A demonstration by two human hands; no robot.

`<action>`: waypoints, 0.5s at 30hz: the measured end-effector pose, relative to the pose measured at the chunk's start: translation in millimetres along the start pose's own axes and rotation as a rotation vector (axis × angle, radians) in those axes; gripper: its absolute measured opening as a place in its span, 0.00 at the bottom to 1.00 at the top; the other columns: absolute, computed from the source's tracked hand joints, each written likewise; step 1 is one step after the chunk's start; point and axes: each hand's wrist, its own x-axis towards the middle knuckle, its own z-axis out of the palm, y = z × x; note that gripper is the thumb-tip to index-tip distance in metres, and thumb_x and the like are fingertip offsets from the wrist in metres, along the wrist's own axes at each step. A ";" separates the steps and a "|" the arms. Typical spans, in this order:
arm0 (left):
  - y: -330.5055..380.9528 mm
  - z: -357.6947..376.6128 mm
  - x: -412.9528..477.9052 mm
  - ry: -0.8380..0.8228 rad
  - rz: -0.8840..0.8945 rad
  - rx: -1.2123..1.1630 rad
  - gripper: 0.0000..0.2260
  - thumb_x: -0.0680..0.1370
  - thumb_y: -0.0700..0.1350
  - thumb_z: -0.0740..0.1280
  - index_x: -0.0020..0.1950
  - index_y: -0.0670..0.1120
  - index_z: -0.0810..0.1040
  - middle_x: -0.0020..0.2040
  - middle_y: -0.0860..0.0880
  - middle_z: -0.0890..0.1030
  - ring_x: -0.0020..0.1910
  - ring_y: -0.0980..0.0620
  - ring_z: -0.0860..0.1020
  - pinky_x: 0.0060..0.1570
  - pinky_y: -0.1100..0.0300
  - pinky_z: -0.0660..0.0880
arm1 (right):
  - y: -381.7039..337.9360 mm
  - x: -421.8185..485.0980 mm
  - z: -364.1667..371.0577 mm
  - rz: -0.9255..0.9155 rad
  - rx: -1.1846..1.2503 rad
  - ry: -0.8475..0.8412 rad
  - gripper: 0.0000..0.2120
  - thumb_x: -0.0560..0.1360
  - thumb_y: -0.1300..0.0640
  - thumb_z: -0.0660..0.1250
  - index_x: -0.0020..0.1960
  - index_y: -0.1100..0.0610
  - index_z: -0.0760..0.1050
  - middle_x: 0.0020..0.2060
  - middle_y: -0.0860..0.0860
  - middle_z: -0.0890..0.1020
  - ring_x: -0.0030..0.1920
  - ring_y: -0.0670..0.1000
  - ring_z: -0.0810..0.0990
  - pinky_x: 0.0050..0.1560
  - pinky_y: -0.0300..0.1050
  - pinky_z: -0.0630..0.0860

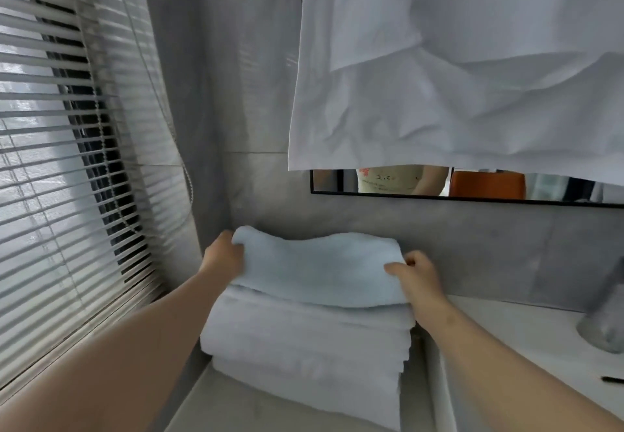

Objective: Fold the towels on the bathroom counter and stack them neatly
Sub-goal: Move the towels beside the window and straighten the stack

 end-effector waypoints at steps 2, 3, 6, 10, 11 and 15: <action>-5.1 6.6 -4.1 -0.005 -0.034 0.011 0.15 0.80 0.42 0.56 0.66 0.41 0.68 0.60 0.36 0.73 0.55 0.38 0.73 0.47 0.54 0.68 | 8.4 0.0 -0.8 0.023 -0.015 -0.001 0.08 0.72 0.65 0.66 0.40 0.59 0.66 0.37 0.54 0.72 0.35 0.51 0.71 0.33 0.44 0.66; -6.4 8.6 -6.0 -0.003 -0.045 0.017 0.16 0.80 0.42 0.56 0.66 0.41 0.67 0.60 0.36 0.73 0.56 0.37 0.73 0.48 0.53 0.68 | 11.9 0.1 -1.2 0.039 -0.020 -0.002 0.08 0.72 0.65 0.66 0.40 0.59 0.66 0.37 0.54 0.72 0.36 0.51 0.71 0.34 0.44 0.66; -5.7 11.1 -12.8 0.007 -0.077 0.084 0.16 0.79 0.41 0.55 0.66 0.41 0.66 0.61 0.36 0.73 0.57 0.36 0.73 0.48 0.52 0.69 | 16.6 -0.3 -1.6 0.063 -0.071 -0.010 0.08 0.72 0.64 0.65 0.41 0.58 0.66 0.38 0.54 0.72 0.36 0.51 0.71 0.33 0.42 0.67; -2.8 7.6 -25.1 -0.007 -0.095 0.157 0.15 0.78 0.40 0.55 0.64 0.42 0.64 0.57 0.38 0.73 0.54 0.37 0.73 0.47 0.50 0.70 | 15.2 -2.8 -2.9 0.056 -0.150 -0.035 0.08 0.73 0.63 0.65 0.42 0.57 0.66 0.39 0.53 0.73 0.37 0.49 0.72 0.33 0.42 0.68; -2.9 5.8 -29.3 -0.012 -0.091 0.175 0.14 0.78 0.41 0.55 0.63 0.42 0.63 0.54 0.39 0.73 0.51 0.39 0.73 0.46 0.50 0.71 | 14.1 -4.1 -3.8 0.056 -0.163 -0.041 0.07 0.73 0.63 0.65 0.43 0.57 0.67 0.40 0.53 0.73 0.37 0.49 0.73 0.34 0.42 0.69; -3.0 -3.7 -49.3 -0.027 -0.043 0.293 0.15 0.78 0.42 0.56 0.64 0.44 0.63 0.54 0.43 0.74 0.46 0.43 0.74 0.45 0.52 0.74 | 9.2 -12.5 -7.9 0.082 -0.199 -0.091 0.07 0.73 0.63 0.66 0.48 0.59 0.68 0.41 0.53 0.74 0.40 0.49 0.74 0.36 0.42 0.72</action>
